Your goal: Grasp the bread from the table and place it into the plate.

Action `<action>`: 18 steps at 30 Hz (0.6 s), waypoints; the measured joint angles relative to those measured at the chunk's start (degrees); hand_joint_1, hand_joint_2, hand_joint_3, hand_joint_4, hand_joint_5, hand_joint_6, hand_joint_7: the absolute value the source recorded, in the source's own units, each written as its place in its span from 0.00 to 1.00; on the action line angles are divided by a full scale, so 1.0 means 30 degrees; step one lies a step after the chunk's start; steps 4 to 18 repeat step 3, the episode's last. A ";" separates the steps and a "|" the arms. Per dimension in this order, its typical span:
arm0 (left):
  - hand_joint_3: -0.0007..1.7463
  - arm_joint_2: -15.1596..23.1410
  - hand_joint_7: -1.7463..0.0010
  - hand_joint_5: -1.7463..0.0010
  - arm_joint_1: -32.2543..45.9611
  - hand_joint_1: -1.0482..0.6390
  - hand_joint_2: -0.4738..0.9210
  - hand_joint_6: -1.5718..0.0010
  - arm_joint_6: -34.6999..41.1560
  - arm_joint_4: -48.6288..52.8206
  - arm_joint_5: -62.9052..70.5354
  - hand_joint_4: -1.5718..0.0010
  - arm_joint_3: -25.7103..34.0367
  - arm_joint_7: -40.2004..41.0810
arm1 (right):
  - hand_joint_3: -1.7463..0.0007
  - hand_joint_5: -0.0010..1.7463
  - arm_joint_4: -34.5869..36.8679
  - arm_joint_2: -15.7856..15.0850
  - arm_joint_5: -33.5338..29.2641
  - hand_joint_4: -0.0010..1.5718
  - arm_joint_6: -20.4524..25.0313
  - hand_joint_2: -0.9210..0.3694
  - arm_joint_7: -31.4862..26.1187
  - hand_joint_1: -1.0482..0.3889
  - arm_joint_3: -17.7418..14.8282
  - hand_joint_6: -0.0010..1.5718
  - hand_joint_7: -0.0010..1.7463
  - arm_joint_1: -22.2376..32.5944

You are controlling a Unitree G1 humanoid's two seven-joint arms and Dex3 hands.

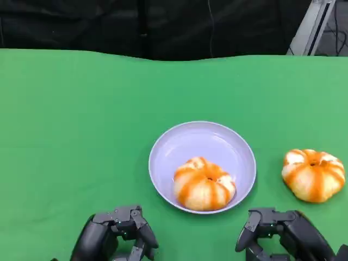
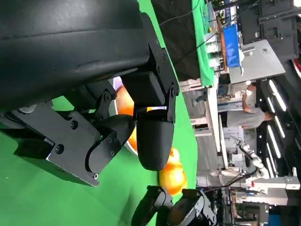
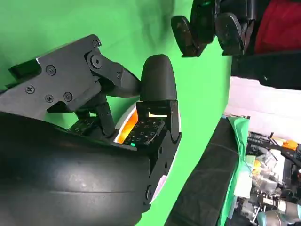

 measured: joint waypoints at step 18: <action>0.71 0.0000 0.29 0.14 0.0000 0.57 0.70 0.36 -0.0007 0.0000 0.0002 0.39 -0.0007 0.0004 | 0.45 0.84 -0.0001 -0.0002 0.0222 0.53 0.0016 0.24 0.0139 0.66 -0.0011 0.55 0.67 -0.0017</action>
